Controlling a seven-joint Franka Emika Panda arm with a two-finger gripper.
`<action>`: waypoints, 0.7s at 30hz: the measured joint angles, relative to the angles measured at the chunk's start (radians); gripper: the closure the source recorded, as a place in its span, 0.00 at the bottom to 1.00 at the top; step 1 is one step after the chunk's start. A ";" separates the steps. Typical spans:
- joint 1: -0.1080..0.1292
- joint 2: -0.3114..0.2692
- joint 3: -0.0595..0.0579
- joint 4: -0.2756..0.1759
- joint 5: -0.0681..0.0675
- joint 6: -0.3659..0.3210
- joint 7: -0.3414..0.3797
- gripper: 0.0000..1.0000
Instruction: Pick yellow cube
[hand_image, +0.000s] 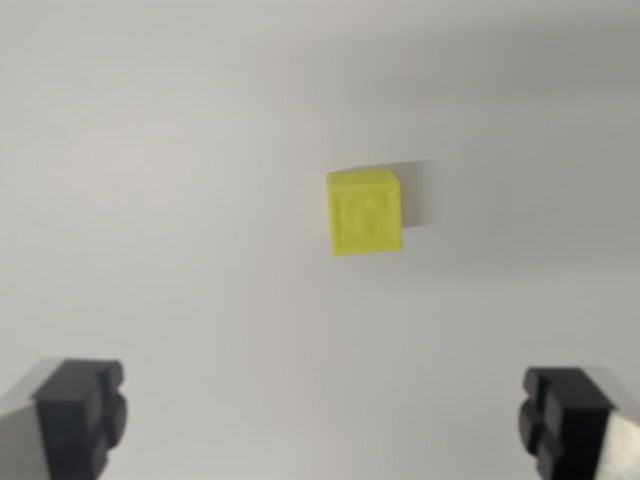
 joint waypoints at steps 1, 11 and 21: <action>0.000 0.000 0.000 0.000 0.000 0.000 0.000 0.00; -0.004 0.003 0.000 -0.023 0.000 0.027 -0.014 0.00; -0.009 0.020 0.000 -0.068 0.002 0.090 -0.033 0.00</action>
